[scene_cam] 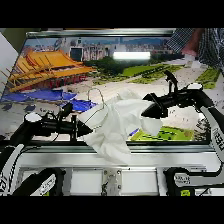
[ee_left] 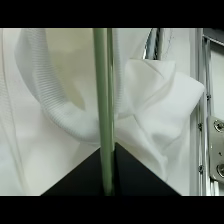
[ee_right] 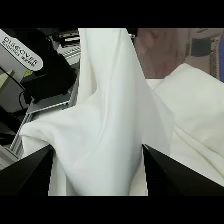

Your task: Fold the clothes and pants, and hang the long-sleeved shirts on hangers.

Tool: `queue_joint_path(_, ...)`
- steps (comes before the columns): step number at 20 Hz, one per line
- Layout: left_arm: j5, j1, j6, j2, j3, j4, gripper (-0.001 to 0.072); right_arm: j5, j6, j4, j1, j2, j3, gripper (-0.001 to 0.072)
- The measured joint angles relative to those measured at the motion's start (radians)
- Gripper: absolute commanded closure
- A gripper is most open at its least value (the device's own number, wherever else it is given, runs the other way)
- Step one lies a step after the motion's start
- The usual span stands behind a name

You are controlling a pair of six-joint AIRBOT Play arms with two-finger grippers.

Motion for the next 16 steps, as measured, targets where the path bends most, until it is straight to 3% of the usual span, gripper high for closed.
queue_joint_path(16, -0.003, 0.0, 0.0, 0.0, 0.0, -0.006, 0.0691, -0.003, 0.001, 0.035, 0.015, 0.0, 0.0, 0.0119)
